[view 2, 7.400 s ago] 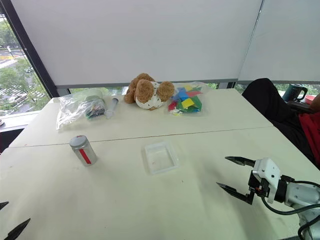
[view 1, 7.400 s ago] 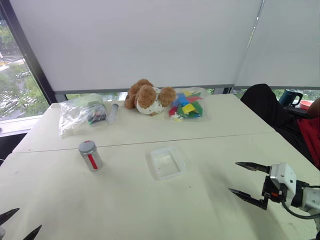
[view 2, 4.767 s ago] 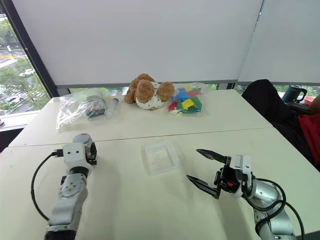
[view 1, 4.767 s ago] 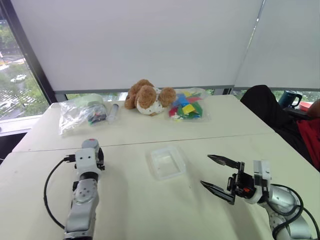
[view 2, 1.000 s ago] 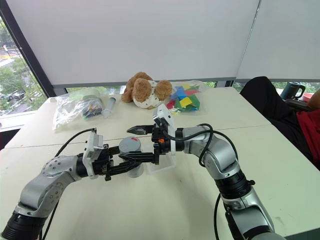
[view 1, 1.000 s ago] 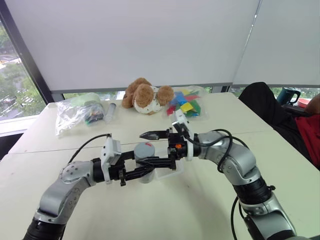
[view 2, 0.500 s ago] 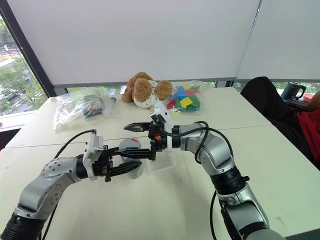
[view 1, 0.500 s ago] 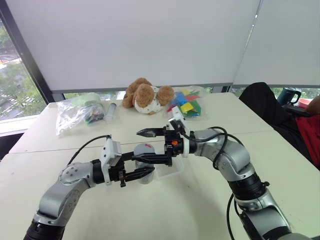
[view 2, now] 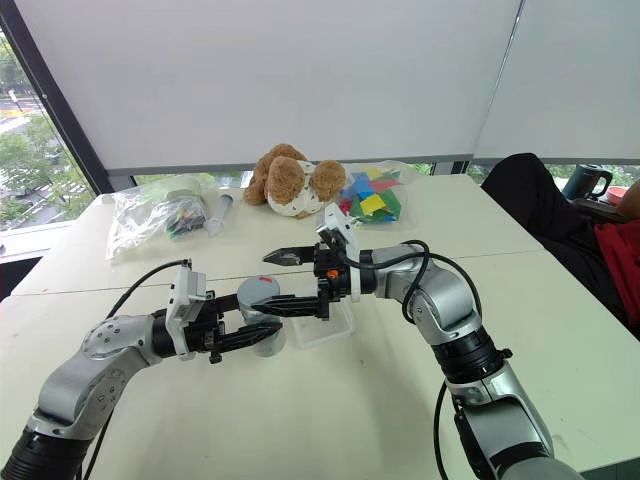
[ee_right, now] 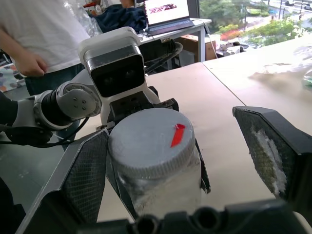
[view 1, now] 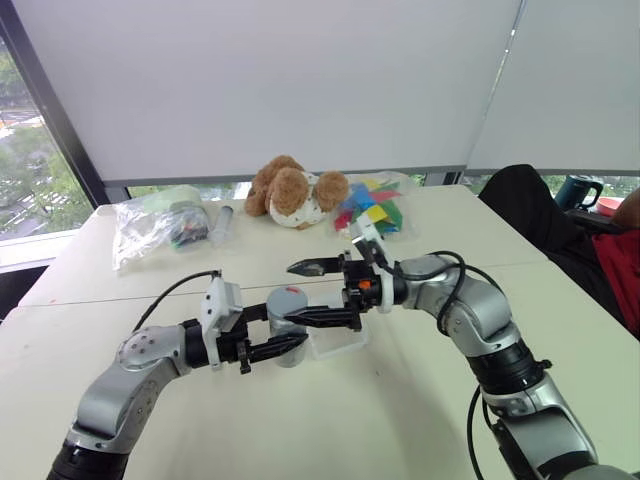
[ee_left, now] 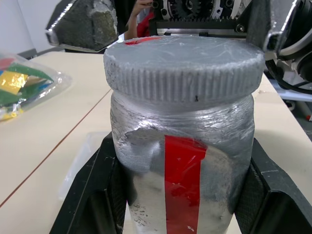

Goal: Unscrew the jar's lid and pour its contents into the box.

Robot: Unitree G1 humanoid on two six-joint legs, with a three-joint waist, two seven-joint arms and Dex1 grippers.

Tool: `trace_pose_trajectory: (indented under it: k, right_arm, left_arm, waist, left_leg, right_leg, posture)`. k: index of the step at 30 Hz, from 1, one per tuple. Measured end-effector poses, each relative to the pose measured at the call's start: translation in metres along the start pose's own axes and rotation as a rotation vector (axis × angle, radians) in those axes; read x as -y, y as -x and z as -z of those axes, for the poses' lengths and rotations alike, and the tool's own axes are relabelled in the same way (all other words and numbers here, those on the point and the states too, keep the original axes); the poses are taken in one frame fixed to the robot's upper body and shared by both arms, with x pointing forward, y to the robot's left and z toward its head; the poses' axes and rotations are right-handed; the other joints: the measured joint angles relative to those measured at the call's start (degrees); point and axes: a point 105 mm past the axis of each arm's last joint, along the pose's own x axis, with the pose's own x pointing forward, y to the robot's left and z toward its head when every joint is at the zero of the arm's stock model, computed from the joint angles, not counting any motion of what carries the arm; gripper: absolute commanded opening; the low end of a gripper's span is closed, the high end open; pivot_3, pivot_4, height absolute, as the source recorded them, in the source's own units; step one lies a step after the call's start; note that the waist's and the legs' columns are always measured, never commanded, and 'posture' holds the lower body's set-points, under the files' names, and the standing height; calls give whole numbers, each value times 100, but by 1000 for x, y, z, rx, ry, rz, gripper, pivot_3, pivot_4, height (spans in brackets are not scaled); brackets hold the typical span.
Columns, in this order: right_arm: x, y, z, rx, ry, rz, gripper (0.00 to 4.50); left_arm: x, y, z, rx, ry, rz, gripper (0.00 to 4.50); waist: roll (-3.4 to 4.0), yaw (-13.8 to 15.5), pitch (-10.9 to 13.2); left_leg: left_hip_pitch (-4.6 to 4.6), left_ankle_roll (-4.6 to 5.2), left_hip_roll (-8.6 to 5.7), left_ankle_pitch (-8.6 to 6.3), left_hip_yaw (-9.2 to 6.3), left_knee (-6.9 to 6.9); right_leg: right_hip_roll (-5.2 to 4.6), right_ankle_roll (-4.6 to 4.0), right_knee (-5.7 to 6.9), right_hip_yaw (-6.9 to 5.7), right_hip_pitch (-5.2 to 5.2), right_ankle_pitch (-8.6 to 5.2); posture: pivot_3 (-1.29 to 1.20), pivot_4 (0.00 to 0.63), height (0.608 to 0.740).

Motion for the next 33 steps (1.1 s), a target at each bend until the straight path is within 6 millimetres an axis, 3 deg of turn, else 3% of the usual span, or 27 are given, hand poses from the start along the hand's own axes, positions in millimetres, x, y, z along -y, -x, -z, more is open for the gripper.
trace_pose_trajectory:
  k: [3, 6, 10, 14, 18, 25, 33]
  right_arm:
    - [16, 24, 12, -41, -33, 101, 4452]
    - [15, 30, 25, -53, -83, 103, 4452]
    - [9, 39, 17, -5, -98, 56, 4452]
    - [-11, 25, -1, 66, -81, -52, 4452]
    - [-23, 2, -5, 71, -63, -97, 4452]
    - [-19, -30, -9, 36, -1, -64, 4452]
    - [-14, -36, -8, 37, 12, -58, 4452]
  left_arm:
    - [3, 0, -2, 9, -9, 22, 2096]
    - [5, -1, -6, 19, -26, 36, 2096]
    - [5, -1, -6, 20, -27, 35, 2096]
    - [5, -1, -6, 20, -27, 33, 2096]
    - [5, -2, -6, 21, -27, 31, 2096]
    - [4, -3, -7, 23, -27, 32, 2096]
    - [2, -2, -6, 19, -21, 14, 2096]
  waist:
    - [-1, 17, -1]
    - [0, -10, 0]
    - [2, -12, 1]
    - [2, -12, 1]
    - [2, -5, 1]
    - [2, -4, 1]
    - [2, -3, 1]
  left_leg:
    - [-1, 0, -1, 0, 0, 1]
    - [-1, 0, -1, 0, 2, -1]
    - [-1, 0, 0, 0, 1, -2]
    - [-1, 0, 2, 0, 0, -2]
    - [-1, 0, 1, 0, 0, 0]
    - [-2, 0, 0, 0, 0, 0]
    - [-2, 0, 0, 0, -1, 0]
  right_leg:
    - [-1, -4, -4, 0, 2, -2]
    - [0, 0, -3, 1, -1, 0]
    - [2, 1, 0, 1, -2, 0]
    - [2, 1, 1, 1, -2, 0]
    - [2, 1, 1, 0, -2, 0]
    - [1, 1, 1, 1, -3, 0]
    - [1, 0, 2, 0, -4, 0]
  posture:
    - [0, 150, 740]
    - [0, 150, 740]
    - [0, 150, 740]
    - [0, 150, 740]
    - [0, 150, 740]
    - [0, 150, 740]
    - [0, 150, 740]
